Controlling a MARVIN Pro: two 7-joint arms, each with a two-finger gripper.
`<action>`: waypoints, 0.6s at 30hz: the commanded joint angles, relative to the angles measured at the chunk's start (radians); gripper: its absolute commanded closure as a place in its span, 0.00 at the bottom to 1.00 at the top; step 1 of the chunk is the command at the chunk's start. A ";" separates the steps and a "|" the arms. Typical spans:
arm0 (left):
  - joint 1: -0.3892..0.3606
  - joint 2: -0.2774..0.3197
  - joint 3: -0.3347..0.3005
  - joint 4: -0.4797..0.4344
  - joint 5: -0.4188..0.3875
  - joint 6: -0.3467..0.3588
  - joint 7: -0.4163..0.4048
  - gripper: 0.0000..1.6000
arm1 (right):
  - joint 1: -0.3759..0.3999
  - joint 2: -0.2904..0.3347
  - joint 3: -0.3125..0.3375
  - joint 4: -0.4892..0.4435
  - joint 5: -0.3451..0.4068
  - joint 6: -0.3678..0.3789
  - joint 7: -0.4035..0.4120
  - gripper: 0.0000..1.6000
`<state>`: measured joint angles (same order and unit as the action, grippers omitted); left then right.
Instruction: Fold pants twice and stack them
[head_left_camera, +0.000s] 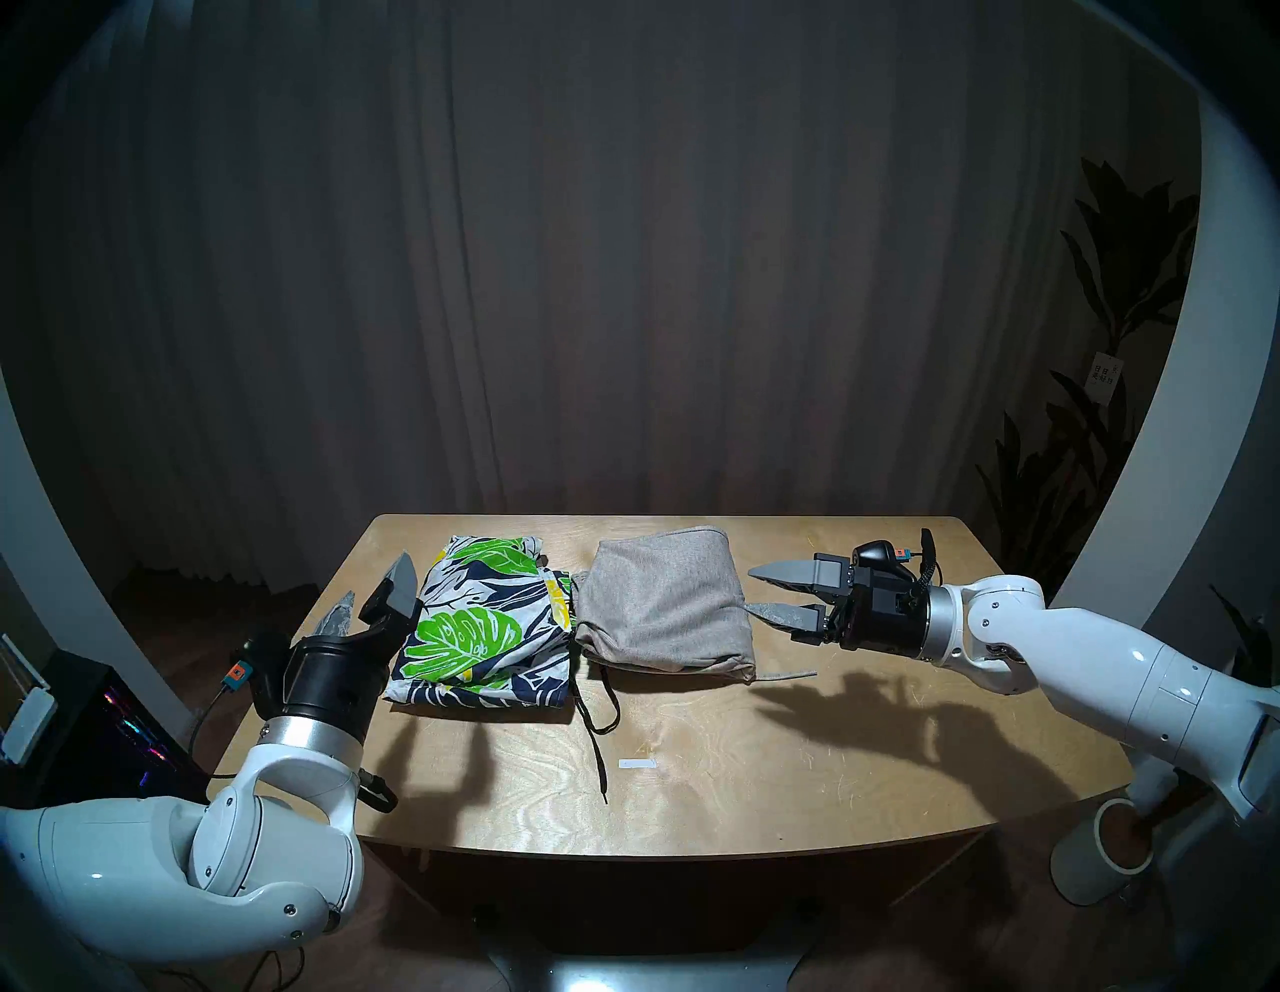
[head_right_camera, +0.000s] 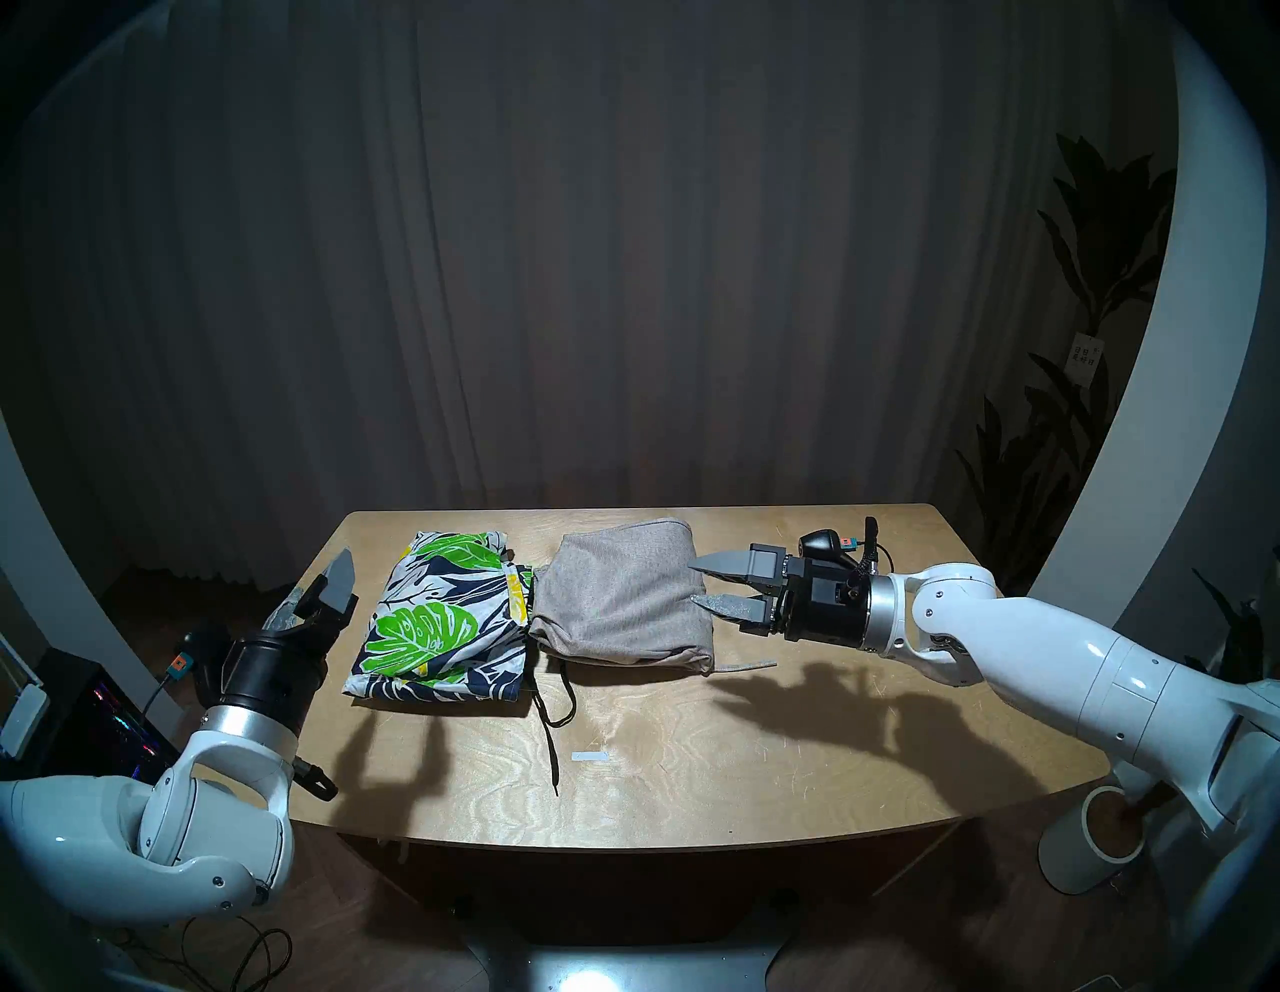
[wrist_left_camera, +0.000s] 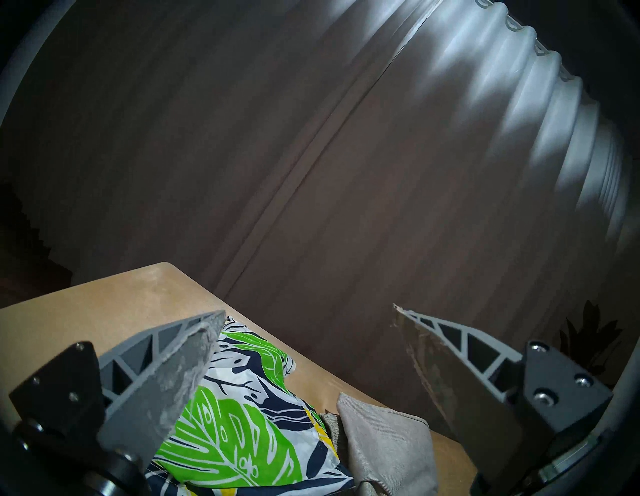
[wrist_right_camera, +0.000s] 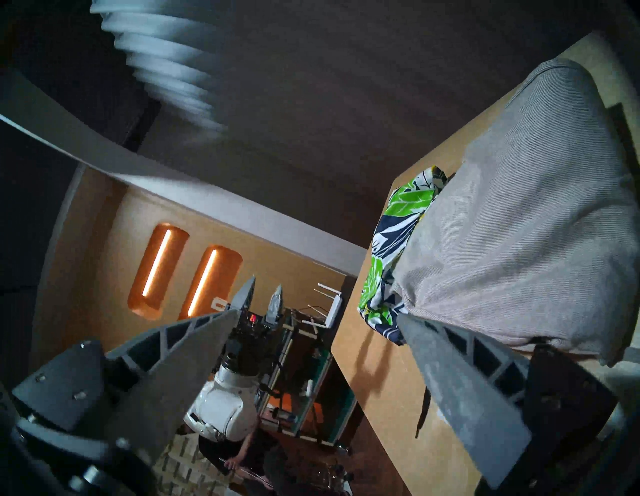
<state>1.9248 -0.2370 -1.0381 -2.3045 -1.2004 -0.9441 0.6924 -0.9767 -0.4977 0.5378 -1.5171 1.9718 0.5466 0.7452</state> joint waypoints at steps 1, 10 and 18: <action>-0.021 -0.028 0.006 -0.022 -0.015 0.019 -0.035 0.00 | -0.035 0.010 0.018 0.002 0.104 -0.026 0.000 0.00; -0.033 -0.070 0.025 -0.015 -0.070 0.058 -0.068 0.00 | -0.082 0.009 0.009 -0.040 0.218 -0.046 -0.006 0.00; -0.048 -0.101 0.042 -0.005 -0.117 0.094 -0.109 0.00 | -0.126 0.027 0.002 -0.088 0.315 -0.064 -0.010 0.00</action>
<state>1.9018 -0.3080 -1.0000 -2.3116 -1.2993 -0.8679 0.6267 -1.0683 -0.4827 0.5353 -1.5552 2.2076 0.4983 0.7354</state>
